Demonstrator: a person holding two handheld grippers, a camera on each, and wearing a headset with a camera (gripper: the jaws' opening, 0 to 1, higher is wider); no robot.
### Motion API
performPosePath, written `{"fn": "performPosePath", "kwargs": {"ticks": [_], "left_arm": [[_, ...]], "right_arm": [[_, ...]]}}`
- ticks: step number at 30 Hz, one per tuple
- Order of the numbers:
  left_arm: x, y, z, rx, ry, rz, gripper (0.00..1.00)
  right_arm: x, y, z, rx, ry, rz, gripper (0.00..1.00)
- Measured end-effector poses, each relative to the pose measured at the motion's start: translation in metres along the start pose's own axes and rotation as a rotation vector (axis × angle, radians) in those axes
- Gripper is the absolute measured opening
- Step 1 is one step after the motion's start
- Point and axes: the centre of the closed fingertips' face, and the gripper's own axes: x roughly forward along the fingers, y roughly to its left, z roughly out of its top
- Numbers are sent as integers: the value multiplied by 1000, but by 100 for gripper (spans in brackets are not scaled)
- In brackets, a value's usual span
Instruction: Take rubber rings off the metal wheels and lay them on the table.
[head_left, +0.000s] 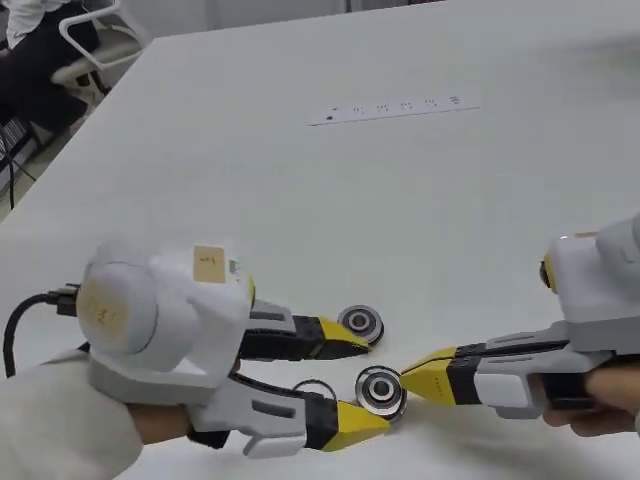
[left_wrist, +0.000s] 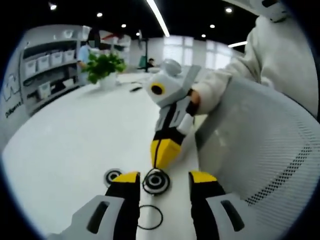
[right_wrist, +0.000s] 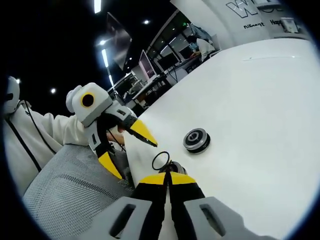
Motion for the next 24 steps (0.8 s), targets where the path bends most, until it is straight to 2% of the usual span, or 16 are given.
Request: {"fn": "performPosePath", "kwargs": {"ticks": [3, 6, 10, 15, 24], "left_arm": [[-9, 5, 3, 27, -3, 37, 51], [-15, 8, 6, 25, -18, 57, 59], [-28, 11, 7, 27, -31, 89, 62], [-43, 14, 7, 18, -47, 129, 69], [-61, 19, 4, 17, -57, 174, 76]], "right_arm": [[-1, 1, 1, -1, -3, 0, 0], [-2, 1, 1, 1, -4, -1, 0], [-4, 2, 3, 1, -8, 0, 0], [-6, 4, 4, 2, -14, -2, 0], [-11, 6, 9, 9, -34, -6, 0]]}}
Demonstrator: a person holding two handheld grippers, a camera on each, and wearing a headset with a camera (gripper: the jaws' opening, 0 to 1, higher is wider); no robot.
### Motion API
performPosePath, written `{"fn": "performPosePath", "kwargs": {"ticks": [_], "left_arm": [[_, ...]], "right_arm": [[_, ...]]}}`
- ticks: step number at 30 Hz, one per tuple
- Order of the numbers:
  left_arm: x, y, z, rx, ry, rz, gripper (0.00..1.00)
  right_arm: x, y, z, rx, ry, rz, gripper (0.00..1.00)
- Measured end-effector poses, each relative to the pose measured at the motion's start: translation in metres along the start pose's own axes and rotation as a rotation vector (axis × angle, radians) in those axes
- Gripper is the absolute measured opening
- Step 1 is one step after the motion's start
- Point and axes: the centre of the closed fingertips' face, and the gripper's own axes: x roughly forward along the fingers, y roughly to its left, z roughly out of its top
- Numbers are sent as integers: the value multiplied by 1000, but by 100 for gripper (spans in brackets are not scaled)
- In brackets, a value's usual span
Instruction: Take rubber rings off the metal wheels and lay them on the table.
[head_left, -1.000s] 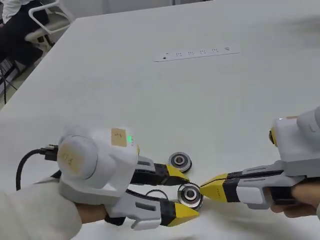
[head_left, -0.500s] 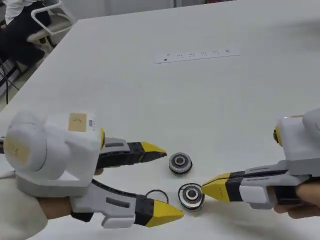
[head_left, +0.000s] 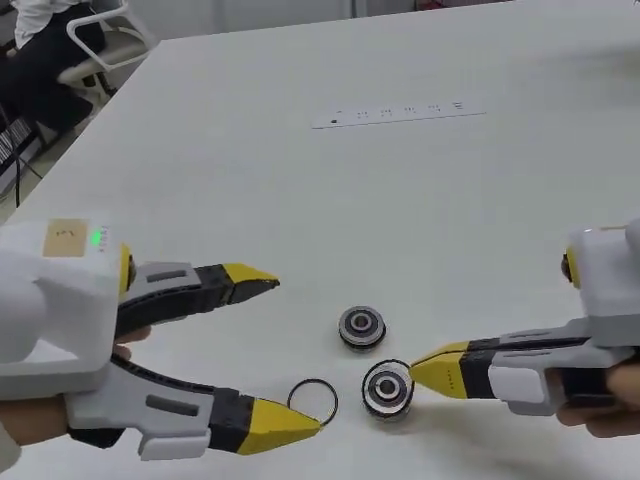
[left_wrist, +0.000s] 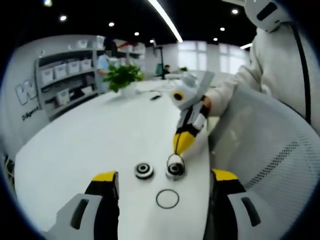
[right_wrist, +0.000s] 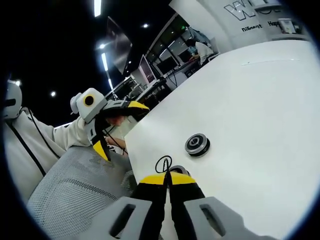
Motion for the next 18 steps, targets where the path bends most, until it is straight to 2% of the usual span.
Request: {"fn": "performPosePath", "kwargs": {"ticks": [9, 18], "left_arm": [[-18, 6, -11, -56, -16, 34, 85], [-25, 12, -23, -109, -23, 58, 89]], "right_arm": [[-3, 1, 5, 6, -18, -3, 0], [-4, 6, 13, -1, -18, 8, 0]]}}
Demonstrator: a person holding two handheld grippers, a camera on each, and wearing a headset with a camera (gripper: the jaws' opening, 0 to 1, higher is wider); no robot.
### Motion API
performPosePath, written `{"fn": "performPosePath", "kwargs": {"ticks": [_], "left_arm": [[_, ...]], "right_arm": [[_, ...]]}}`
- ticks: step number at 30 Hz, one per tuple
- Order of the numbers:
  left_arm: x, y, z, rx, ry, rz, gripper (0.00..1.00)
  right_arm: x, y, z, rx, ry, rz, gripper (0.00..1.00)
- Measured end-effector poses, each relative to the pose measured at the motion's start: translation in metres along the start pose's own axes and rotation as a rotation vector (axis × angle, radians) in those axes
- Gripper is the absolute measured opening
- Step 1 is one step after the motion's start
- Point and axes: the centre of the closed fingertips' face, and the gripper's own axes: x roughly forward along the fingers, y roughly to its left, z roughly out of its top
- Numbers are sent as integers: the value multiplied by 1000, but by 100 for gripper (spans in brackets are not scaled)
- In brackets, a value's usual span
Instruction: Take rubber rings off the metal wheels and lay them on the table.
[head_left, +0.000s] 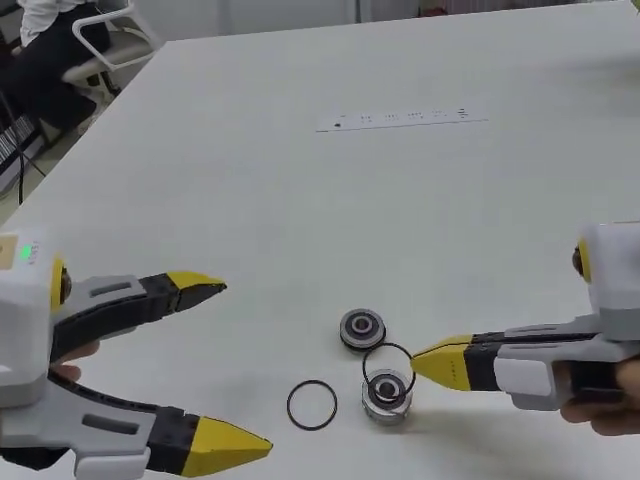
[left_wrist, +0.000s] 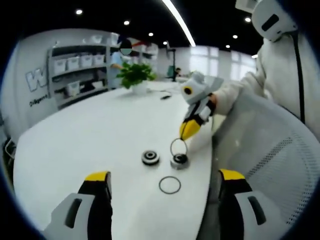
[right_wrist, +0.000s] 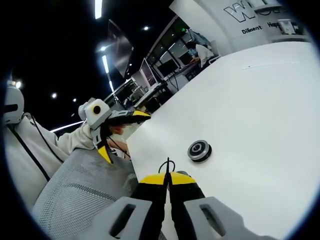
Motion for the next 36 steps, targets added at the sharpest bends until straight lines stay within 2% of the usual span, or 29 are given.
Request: {"fn": "performPosePath", "kwargs": {"ticks": [11, 19, 28, 36], "left_arm": [[1, 1, -11, -43, 6, -1, 92], [6, -3, -16, -58, 25, -24, 95], [6, -4, -17, -65, 24, -24, 97], [7, -3, -19, -73, 30, -23, 96]], "right_arm": [[6, 8, 17, -44, 11, 22, 0], [18, 14, 21, -67, 35, 48, 0], [37, 19, 17, -109, 100, 82, 0], [51, 18, 6, -139, 171, 95, 0]]}}
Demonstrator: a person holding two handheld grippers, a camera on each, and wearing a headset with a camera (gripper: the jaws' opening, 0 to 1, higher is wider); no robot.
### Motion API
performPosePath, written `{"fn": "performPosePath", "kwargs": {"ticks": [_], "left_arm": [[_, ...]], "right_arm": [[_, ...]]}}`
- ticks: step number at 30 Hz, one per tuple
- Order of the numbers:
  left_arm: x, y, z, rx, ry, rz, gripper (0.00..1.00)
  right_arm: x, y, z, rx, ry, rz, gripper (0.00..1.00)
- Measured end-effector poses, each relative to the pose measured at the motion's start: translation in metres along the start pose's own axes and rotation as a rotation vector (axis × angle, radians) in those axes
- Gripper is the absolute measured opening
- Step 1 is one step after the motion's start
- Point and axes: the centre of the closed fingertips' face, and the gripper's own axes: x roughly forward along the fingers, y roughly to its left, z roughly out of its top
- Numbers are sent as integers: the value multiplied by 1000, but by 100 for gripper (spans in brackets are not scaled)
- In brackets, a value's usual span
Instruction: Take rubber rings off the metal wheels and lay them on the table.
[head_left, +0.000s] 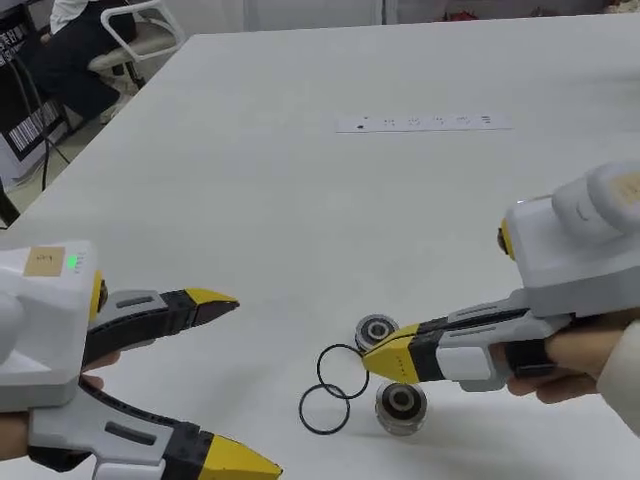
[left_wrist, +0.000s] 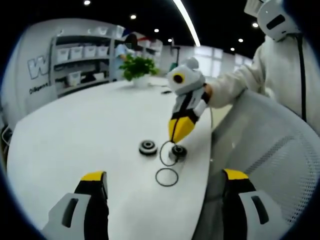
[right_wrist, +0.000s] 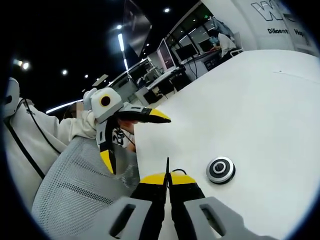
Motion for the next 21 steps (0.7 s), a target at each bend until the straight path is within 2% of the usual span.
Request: {"fn": "performPosePath", "kwargs": {"ticks": [10, 21], "left_arm": [[1, 0, -2, -8, 7, -6, 95], [1, 0, -3, -12, 10, -6, 95]], "right_arm": [[13, -14, -11, 5, 59, -21, 0], [15, -24, -16, -27, 82, -76, 0]]}}
